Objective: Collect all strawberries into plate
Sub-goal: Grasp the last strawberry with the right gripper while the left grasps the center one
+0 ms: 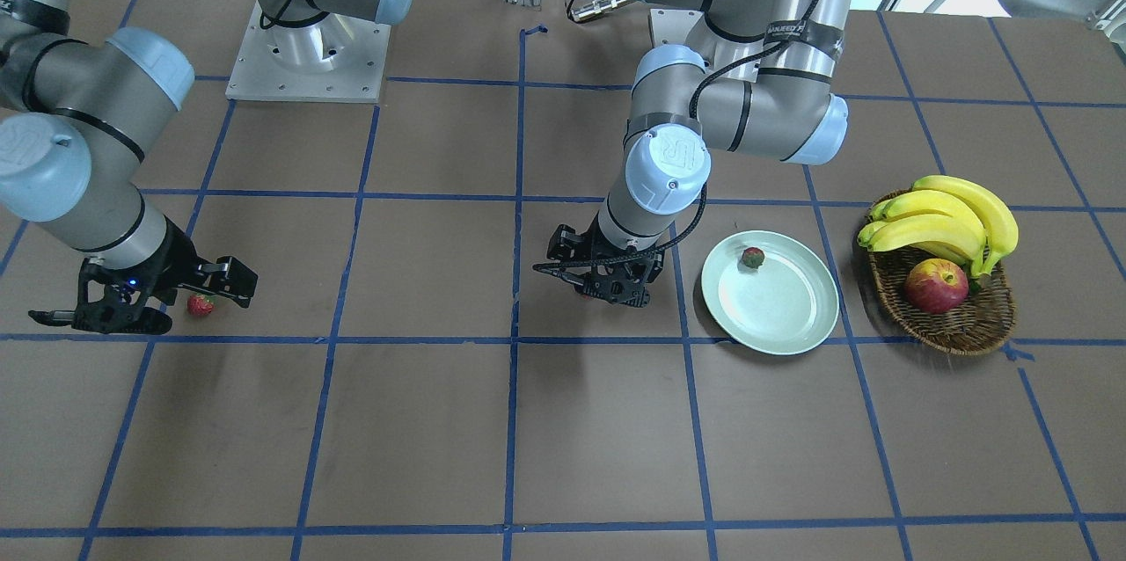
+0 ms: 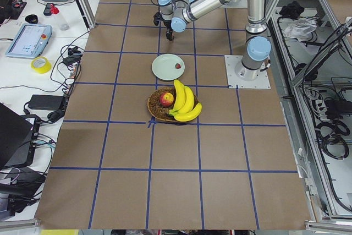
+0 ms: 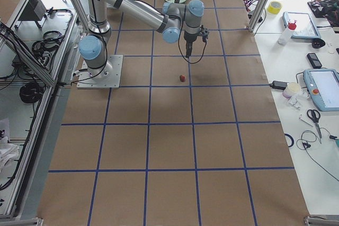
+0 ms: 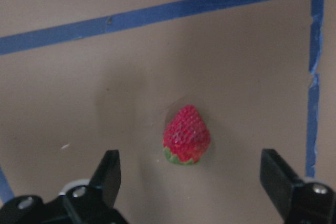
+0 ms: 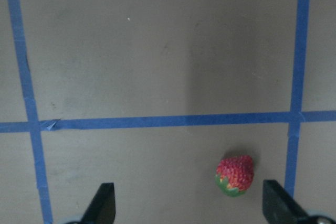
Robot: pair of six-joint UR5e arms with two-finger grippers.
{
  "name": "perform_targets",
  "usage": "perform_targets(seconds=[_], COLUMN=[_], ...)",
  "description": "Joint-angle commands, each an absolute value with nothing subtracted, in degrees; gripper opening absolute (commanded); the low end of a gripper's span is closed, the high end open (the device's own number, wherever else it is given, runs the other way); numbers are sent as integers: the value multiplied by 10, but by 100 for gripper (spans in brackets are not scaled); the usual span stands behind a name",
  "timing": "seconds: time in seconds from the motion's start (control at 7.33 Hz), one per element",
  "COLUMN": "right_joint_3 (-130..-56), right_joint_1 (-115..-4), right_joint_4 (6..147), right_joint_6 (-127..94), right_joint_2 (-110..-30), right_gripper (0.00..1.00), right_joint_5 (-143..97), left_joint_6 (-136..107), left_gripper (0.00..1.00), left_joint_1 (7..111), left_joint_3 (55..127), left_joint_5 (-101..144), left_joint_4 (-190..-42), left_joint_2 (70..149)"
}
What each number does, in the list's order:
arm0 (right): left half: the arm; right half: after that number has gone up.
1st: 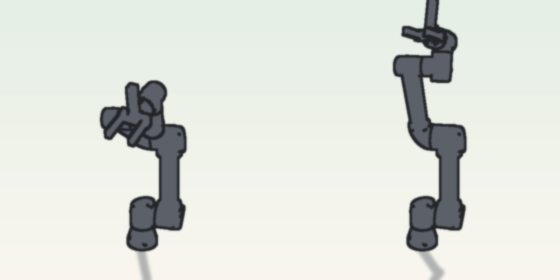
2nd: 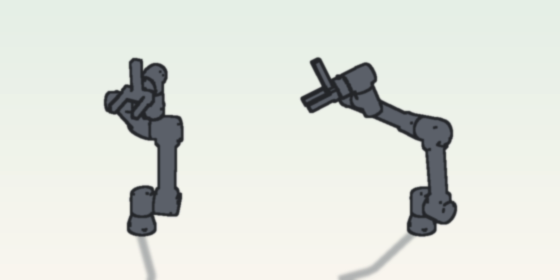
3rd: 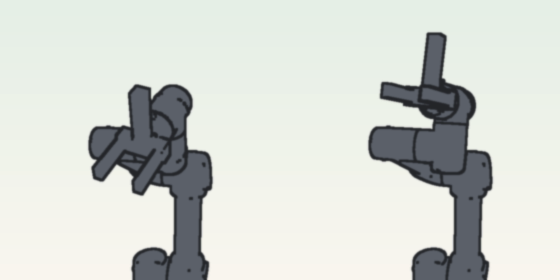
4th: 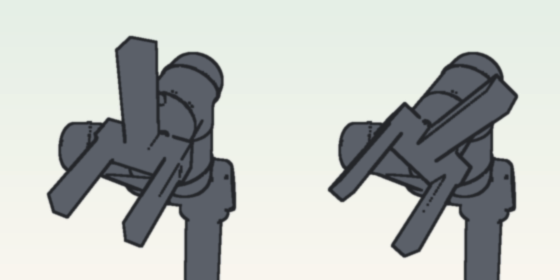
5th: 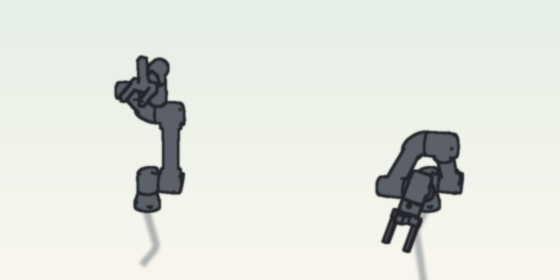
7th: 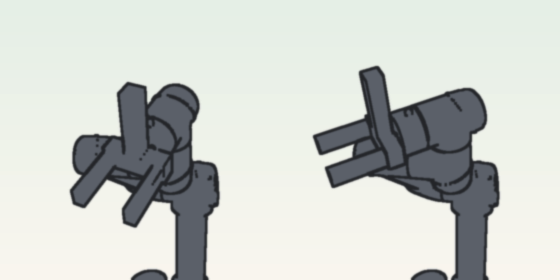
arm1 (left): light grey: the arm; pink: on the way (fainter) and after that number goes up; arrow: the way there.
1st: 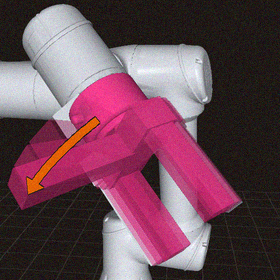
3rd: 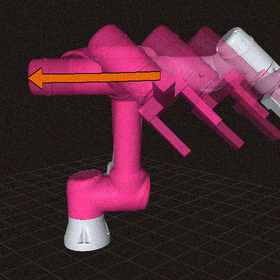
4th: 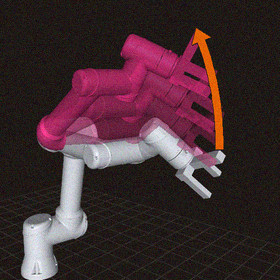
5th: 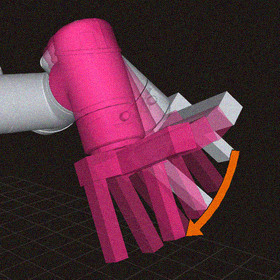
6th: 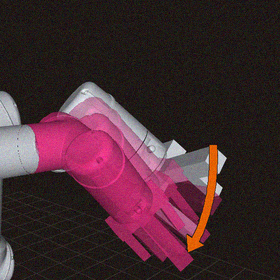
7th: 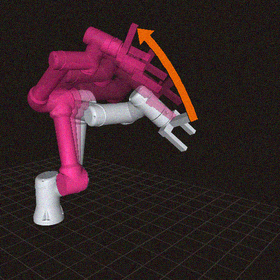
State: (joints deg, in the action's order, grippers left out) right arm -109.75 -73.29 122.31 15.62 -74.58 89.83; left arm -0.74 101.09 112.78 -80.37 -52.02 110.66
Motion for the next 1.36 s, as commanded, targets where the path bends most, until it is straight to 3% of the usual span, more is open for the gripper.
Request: perform_targets(seconds=[0.0,0.27,0.41,0.55,0.68,0.82,0.95,1.23], right_joint_3=[-1155,-1166,-1170,-1183,-1190,-1188,-1186,-1185], right_joint_1=[-715,-711,-710,-699,-692,-690,-691,-691], right_joint_4=[1335,1339,1339,1354,1369,1374,1376,1375], right_joint_6=[199,215,217,220,235,238,237,235], right_joint_2=[-722,-713,-710,-711,-711,-711,-712,-714], right_gripper=[100,97,96,96,76,47,34,26], right_joint_5=[901,911,929,930,928,925,922,918], left_joint_6=[-20,-44,-41,-43,-35,-34,-33,30], left_gripper=[67,38,6,0,0,0,0,0], left_joint_1=[1012,1013,1013,1013,1011,1005,980,871], left_joint_3=[1136,1136,1136,1130,1118,1101,1089,1092], left_joint_5=[-803,-802,-804,-803,-805,-808,-819,-836], left_joint_4=[-512,-512,-512,-510,-510,-516,-525,-582], left_joint_2=[1117,1118,1118,1114,1107,1096,1086,1057])
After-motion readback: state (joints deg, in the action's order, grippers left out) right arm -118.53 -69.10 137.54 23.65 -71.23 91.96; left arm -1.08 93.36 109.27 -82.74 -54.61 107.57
